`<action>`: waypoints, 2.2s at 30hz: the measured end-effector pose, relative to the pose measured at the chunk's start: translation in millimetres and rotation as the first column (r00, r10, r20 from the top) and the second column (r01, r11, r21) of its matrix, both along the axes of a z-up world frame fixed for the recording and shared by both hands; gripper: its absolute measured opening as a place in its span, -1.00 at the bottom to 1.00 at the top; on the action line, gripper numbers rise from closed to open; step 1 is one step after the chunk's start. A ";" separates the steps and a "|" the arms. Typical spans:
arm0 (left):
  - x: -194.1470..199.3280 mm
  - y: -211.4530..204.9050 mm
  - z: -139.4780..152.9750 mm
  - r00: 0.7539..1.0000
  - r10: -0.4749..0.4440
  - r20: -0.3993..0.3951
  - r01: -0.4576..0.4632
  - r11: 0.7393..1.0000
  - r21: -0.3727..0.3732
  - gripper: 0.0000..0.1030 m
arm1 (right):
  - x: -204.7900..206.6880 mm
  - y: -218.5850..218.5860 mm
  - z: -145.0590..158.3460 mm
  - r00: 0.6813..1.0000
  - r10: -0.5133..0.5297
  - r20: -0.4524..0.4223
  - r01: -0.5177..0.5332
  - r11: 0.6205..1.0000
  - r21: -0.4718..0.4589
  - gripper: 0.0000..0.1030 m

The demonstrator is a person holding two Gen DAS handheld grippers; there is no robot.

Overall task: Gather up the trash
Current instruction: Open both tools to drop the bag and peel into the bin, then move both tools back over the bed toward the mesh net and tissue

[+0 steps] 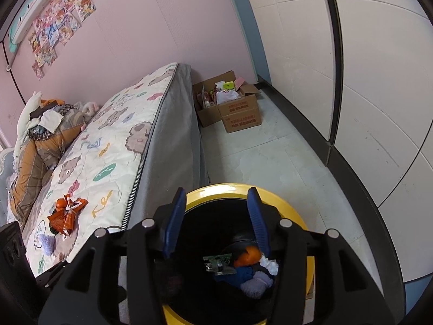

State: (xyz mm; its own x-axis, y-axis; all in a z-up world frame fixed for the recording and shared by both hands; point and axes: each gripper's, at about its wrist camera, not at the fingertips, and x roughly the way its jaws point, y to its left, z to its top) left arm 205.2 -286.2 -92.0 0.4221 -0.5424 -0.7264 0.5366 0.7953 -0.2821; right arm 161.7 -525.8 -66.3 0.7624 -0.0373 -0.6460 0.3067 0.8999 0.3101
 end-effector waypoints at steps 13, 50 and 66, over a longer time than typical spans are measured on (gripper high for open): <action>-2.4 56.7 25.8 0.991 0.124 0.057 -0.124 0.992 -0.015 0.80 | -21.7 23.2 15.0 0.999 0.034 0.032 -0.034 0.999 0.006 0.12; 29.3 383.1 -7.2 0.749 0.660 0.063 -0.662 0.743 0.097 0.81 | -25.7 307.3 9.3 0.818 0.576 0.000 -0.576 0.818 0.013 0.38; 60.7 422.1 -39.0 0.686 0.727 -0.019 -0.721 0.684 0.111 0.81 | -44.1 430.6 -44.7 0.634 0.757 -0.155 -0.773 0.625 -0.111 0.43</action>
State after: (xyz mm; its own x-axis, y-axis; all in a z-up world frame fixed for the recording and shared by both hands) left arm 265.9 135.9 -131.0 0.6126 -0.0181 -0.7902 -0.2321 0.9515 -0.2018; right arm 117.5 -95.3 -111.0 0.5042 0.4316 -0.7480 -0.4971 0.8533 0.1574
